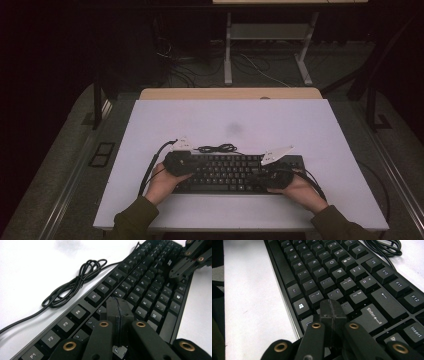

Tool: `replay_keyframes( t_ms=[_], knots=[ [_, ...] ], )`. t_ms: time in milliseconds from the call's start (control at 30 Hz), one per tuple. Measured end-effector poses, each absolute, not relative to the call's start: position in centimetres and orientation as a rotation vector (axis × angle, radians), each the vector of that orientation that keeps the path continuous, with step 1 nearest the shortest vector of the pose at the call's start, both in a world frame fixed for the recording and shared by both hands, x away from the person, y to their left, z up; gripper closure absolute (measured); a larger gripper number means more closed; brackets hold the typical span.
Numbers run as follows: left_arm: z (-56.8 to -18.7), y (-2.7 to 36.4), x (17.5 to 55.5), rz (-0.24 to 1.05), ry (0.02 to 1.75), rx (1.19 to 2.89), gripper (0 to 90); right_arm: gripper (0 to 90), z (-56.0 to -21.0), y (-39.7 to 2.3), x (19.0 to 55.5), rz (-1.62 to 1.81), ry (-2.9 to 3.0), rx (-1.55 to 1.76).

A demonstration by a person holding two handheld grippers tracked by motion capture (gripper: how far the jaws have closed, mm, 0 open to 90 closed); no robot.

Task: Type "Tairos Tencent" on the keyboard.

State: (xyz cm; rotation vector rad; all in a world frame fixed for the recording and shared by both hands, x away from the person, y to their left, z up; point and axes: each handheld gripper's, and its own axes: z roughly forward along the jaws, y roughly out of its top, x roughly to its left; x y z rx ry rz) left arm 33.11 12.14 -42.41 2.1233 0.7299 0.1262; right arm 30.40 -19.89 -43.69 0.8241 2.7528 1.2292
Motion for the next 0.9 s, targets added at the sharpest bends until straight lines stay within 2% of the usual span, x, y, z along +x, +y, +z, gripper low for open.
replay_keyframes(
  t_ms=[900],
  knots=[
    [-43.32, 11.65, 33.25, 0.109, 0.763, 2.19, 89.5, 89.2, -43.69, -19.92, 30.42, 1.23, 2.754, 0.822]
  ],
)
